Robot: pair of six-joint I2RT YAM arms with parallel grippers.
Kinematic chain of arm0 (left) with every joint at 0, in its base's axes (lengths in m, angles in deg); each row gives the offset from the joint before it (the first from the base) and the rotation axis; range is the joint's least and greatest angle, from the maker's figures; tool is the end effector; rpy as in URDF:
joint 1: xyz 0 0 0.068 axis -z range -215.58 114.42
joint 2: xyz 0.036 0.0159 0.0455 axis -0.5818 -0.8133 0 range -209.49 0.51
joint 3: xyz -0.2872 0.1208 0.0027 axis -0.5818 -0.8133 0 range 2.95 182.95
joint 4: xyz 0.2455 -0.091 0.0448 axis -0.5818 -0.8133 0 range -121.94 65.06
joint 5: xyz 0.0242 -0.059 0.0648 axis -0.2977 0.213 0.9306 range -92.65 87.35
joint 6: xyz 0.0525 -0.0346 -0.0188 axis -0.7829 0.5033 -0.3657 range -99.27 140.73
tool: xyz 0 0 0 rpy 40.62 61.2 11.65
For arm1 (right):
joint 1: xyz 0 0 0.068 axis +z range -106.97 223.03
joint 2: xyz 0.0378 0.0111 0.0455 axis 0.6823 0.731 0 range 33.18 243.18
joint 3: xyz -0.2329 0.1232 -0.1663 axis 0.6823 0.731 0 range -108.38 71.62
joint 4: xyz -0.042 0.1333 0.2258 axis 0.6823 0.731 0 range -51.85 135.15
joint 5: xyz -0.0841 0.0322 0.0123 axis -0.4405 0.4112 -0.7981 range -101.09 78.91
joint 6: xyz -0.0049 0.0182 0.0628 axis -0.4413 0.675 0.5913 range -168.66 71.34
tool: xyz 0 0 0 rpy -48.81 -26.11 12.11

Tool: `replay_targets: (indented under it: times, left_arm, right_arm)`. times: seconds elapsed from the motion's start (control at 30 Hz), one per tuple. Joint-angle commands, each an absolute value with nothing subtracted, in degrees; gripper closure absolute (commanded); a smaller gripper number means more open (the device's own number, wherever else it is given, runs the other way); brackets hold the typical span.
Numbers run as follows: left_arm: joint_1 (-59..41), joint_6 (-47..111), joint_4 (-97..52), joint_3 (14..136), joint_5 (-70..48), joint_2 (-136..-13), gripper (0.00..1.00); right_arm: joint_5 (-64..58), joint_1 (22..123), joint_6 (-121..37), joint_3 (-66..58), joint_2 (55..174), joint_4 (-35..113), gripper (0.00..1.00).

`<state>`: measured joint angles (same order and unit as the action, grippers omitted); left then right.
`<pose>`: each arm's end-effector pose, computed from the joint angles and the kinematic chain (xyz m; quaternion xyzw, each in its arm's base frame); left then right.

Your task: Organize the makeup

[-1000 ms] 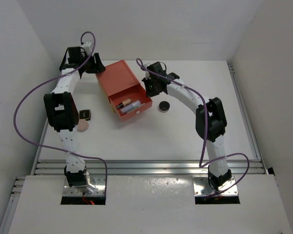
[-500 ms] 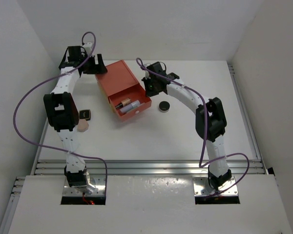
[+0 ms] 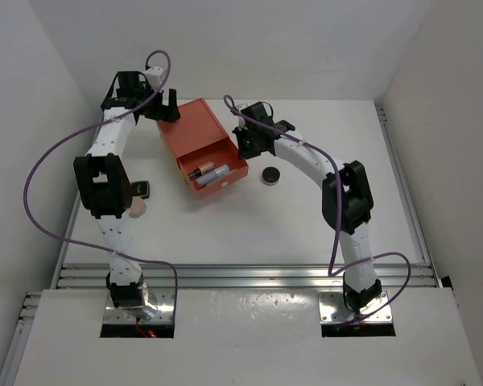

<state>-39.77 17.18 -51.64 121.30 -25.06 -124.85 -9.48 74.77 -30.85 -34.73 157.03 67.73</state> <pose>0.5520 0.0207 0.3229 0.0868 0.8655 -0.1397 0.4732 0.4505 0.2805 0.2561 -0.1180 0.9231 0.1651 0.3266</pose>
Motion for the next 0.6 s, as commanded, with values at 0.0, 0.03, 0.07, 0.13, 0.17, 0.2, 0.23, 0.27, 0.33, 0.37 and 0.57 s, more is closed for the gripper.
replay_targets:
  times: [0.0, 0.03, 0.07, 0.13, 0.17, 0.2, 0.23, 0.27, 0.33, 0.37, 0.57]
  left_arm:
    - [-36.2, 11.68, -51.84, 118.71, -26.11, -118.67, 0.02]
    - [-35.67, 11.68, -51.84, 118.18, -26.64, -118.14, 0.08]
    - [-35.67, 11.68, -51.84, 117.66, -27.25, -118.14, 0.12]
    - [-35.14, 12.2, -51.84, 116.86, -27.26, -118.14, 0.28]
    - [-35.14, 12.2, -51.84, 116.08, -27.26, -118.83, 0.34]
    - [-35.14, 12.9, -51.84, 115.29, -27.26, -118.84, 0.39]
    - [-35.14, 13.78, -51.84, 115.28, -26.65, -119.54, 0.46]
    - [-35.14, 13.79, -51.84, 114.5, -26.12, -120.33, 0.47]
    - [-35.14, 14.4, -52.36, 113.7, -25.59, -120.94, 0.49]
    - [-35.14, 15.1, -52.97, 112.83, -25.06, -120.95, 0.52]
    - [-35.14, 15.11, -53.5, 109.21, -23.13, -120.95, 0.53]
  right_arm:
    - [-8.54, 75.02, -29.32, -37.98, 156.31, 62.14, 1.0]
    - [-8.54, 74.93, -29.41, -37.89, 156.31, 62.14, 1.0]
    - [-8.54, 74.93, -29.32, -37.98, 156.4, 62.23, 1.0]
    - [-8.54, 74.93, -29.32, -37.8, 156.31, 62.14, 1.0]
    - [-8.45, 75.19, -29.32, -37.8, 156.31, 62.23, 1.0]
    - [-8.37, 75.19, -29.41, -37.63, 156.23, 62.23, 1.0]
    - [-8.45, 75.11, -29.5, -37.46, 156.22, 62.06, 1.0]
    - [-8.28, 75.02, -29.41, -37.37, 156.31, 62.14, 1.0]
    - [-8.1, 74.93, -29.41, -37.1, 156.14, 61.97, 1.0]
    - [-8.1, 74.93, -29.5, -36.93, 156.14, 61.79, 1.0]
    - [-7.49, 74.84, -28.89, -37.97, 157.19, 61.18, 1.0]
